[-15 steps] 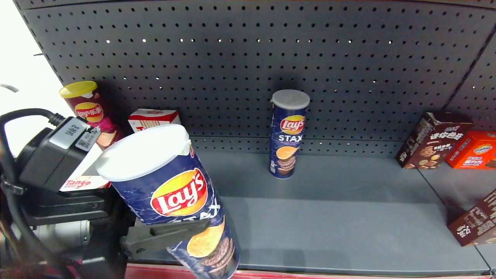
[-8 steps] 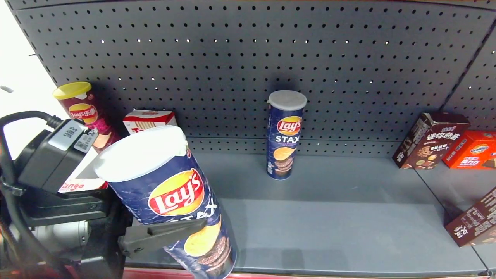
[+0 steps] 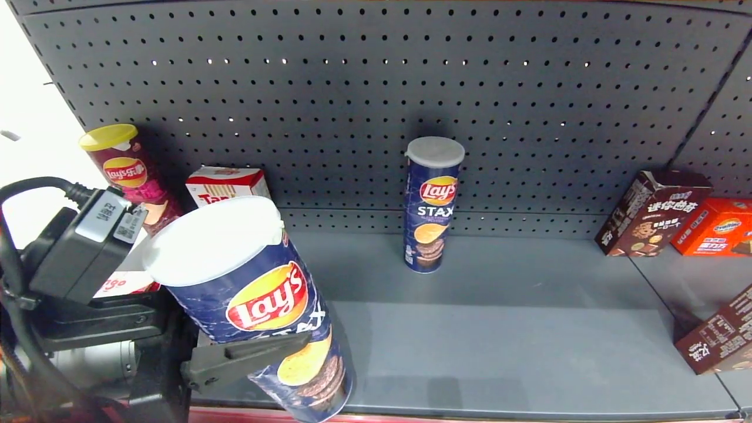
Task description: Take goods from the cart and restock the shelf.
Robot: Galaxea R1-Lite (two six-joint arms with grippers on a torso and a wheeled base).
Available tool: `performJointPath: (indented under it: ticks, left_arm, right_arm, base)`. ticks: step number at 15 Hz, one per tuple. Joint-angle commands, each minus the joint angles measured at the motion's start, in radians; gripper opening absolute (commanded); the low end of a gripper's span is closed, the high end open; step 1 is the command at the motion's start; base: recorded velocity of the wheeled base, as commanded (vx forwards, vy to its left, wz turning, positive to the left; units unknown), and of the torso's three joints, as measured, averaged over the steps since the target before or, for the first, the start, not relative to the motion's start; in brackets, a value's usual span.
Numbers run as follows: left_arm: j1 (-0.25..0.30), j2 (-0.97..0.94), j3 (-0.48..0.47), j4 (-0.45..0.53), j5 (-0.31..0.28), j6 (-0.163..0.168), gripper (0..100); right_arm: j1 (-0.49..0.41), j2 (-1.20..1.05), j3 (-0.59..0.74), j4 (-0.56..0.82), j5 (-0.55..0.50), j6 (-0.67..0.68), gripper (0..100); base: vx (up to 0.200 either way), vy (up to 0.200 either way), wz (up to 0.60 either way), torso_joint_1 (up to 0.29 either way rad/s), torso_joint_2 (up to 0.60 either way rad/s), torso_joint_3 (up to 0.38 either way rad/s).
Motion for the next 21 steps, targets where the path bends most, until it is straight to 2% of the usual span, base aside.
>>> performJointPath:
  ticks: [1,2,5,7,12,14,16,19,21]
  left_arm:
    - [0.025,-0.024,0.014,0.0,0.004,-0.005,0]
    - [0.038,-0.025,0.021,0.0,0.004,-0.005,0]
    - [0.063,-0.02,0.007,-0.002,0.001,-0.007,0]
    - [0.063,-0.02,0.007,0.0,0.001,-0.007,0]
    - [0.064,-0.02,0.017,0.0,-0.001,-0.007,0]
    - [0.064,-0.004,0.005,-0.002,-0.002,-0.007,0]
    - [0.064,-0.001,0.008,-0.002,-0.002,-0.007,0]
    - [0.066,0.003,0.005,-0.002,-0.004,-0.008,0]
    - [0.066,0.001,0.017,-0.002,-0.004,-0.008,0]
  right_arm:
    - [0.001,0.157,-0.232,0.016,0.026,0.013,100]
    - [0.01,0.266,-0.272,0.008,0.046,0.039,100]
    - [0.045,0.462,-0.453,0.011,0.105,-0.015,100]
    - [0.104,0.551,-0.482,-0.039,0.174,-0.016,100]
    - [0.208,0.889,-0.554,-0.243,0.167,-0.022,100]
    - [0.309,1.016,-0.615,-0.297,0.187,-0.021,100]
    - [0.352,1.134,-0.69,-0.34,0.23,-0.024,100]
    - [0.369,1.275,-0.762,-0.449,0.279,-0.027,100]
    - [0.337,1.397,-0.762,-0.602,0.476,-0.146,100]
  base:
    - [0.0,0.0,0.0,0.0,0.0,0.0]
    - [0.0,0.0,0.0,0.0,0.0,0.0]
    - [0.0,0.0,0.0,0.0,0.0,0.0]
    - [0.0,0.0,0.0,0.0,0.0,0.0]
    - [0.0,0.0,0.0,0.0,0.0,0.0]
    - [0.0,0.0,0.0,0.0,0.0,0.0]
    - [0.0,0.0,0.0,0.0,0.0,0.0]
    - [0.0,0.0,0.0,0.0,0.0,0.0]
    - [0.0,0.0,0.0,0.0,0.0,0.0]
